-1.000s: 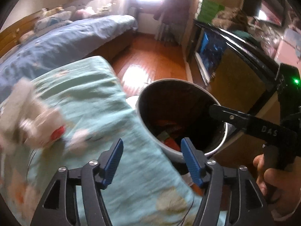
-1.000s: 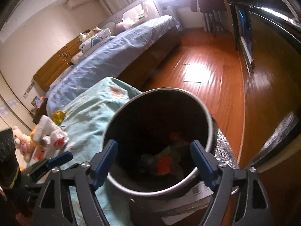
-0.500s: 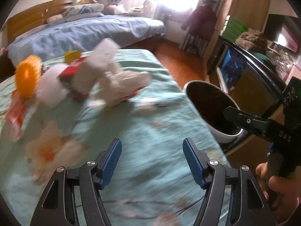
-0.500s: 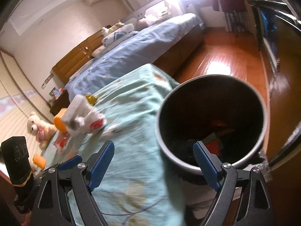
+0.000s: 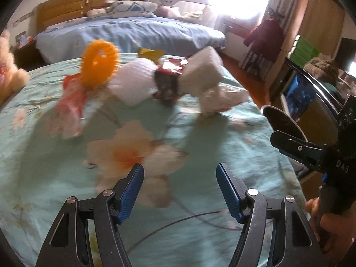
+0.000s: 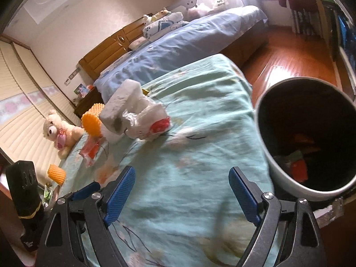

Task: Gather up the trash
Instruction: 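Grasp the white tissue with the right tool while the left tool grasps the orange wrapper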

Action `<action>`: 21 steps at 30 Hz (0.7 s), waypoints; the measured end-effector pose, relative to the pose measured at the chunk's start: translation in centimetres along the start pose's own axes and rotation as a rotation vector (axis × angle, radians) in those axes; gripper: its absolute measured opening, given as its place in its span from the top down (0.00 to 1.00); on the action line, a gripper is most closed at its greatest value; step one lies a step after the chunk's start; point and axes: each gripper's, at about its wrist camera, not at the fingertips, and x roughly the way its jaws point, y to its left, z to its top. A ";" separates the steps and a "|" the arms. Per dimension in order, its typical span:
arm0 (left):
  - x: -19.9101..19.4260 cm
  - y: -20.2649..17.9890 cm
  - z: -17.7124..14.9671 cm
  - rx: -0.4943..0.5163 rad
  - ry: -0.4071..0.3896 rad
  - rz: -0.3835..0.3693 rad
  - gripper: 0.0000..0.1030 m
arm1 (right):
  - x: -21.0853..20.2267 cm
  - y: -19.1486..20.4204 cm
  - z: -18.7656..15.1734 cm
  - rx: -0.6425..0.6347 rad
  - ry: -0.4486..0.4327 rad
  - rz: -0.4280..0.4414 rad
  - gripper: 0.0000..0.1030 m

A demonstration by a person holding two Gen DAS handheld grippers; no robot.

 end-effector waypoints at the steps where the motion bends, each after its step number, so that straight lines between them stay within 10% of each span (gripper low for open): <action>1: -0.2 0.4 0.0 -0.007 -0.005 0.010 0.35 | 0.3 0.2 0.1 -0.001 0.001 0.003 0.15; 21: 0.2 10.0 3.6 -0.181 -0.053 0.166 0.31 | 4.8 3.1 4.2 -0.037 -0.016 0.049 0.16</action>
